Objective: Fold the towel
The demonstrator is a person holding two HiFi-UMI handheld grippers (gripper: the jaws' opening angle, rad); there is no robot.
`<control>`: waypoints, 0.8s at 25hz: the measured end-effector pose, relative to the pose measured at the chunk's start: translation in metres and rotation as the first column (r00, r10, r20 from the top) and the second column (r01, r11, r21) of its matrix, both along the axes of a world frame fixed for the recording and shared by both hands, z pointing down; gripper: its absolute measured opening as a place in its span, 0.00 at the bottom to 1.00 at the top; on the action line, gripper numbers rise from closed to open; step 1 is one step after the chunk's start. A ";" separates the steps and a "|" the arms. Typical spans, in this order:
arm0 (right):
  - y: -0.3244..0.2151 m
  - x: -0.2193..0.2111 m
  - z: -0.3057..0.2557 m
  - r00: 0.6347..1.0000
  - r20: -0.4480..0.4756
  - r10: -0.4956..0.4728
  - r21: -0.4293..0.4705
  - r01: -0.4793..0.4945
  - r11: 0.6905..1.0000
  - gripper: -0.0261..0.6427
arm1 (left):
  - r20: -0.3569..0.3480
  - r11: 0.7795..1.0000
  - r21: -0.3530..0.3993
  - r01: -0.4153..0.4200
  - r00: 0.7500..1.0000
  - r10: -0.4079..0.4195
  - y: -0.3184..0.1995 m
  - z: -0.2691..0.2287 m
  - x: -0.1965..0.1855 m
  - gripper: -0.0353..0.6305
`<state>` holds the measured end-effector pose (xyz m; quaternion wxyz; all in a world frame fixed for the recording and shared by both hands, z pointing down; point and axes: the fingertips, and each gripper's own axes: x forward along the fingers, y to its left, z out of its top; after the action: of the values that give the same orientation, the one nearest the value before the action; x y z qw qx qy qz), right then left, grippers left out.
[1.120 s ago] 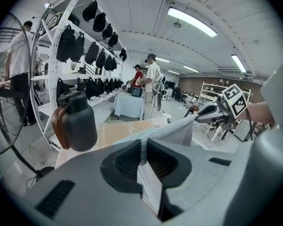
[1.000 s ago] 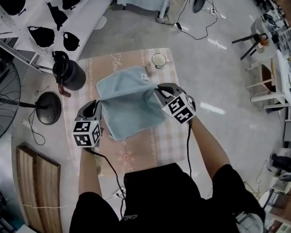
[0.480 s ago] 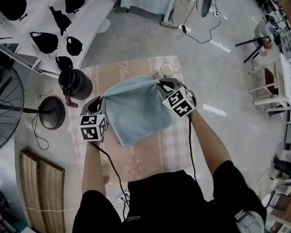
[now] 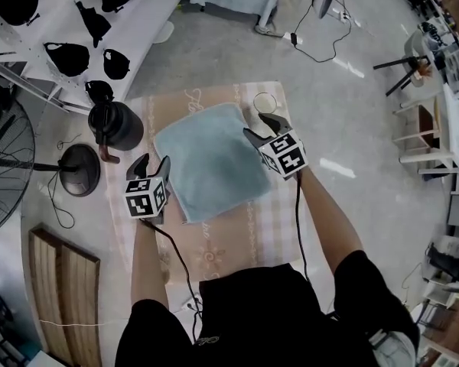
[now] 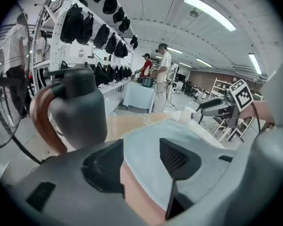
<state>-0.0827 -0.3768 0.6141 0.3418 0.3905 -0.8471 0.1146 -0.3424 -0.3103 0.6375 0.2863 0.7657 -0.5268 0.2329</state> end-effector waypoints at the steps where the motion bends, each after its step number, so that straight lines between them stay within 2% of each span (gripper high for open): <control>1: 0.008 0.006 0.005 1.000 0.012 0.004 -0.027 -0.003 1.000 0.36 | -0.009 1.000 -0.019 0.003 1.000 -0.004 0.011 0.006 0.001 0.38; 5: 0.063 0.032 0.037 1.000 0.028 -0.006 -0.150 0.010 0.989 0.36 | -0.036 0.993 -0.120 -0.017 0.999 0.013 0.072 0.036 0.020 0.38; 10: 0.137 0.051 0.076 0.994 0.031 -0.101 -0.249 0.106 0.963 0.36 | -0.068 0.980 -0.195 -0.024 0.998 0.011 0.143 0.067 0.046 0.38; 13: 0.163 0.063 0.088 0.991 0.035 -0.129 -0.276 0.133 0.952 0.36 | -0.077 0.977 -0.212 -0.020 0.997 0.003 0.169 0.077 0.056 0.38; 20: 0.191 0.076 0.098 0.987 0.072 -0.143 -0.306 0.158 0.939 0.36 | -0.049 0.979 -0.205 -0.009 0.999 -0.001 0.199 0.082 0.067 0.38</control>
<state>-0.0064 -0.1862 0.7125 0.3862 0.2630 -0.8538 0.2294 -0.2759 -0.1110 0.7190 0.3763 0.7385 -0.4913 0.2678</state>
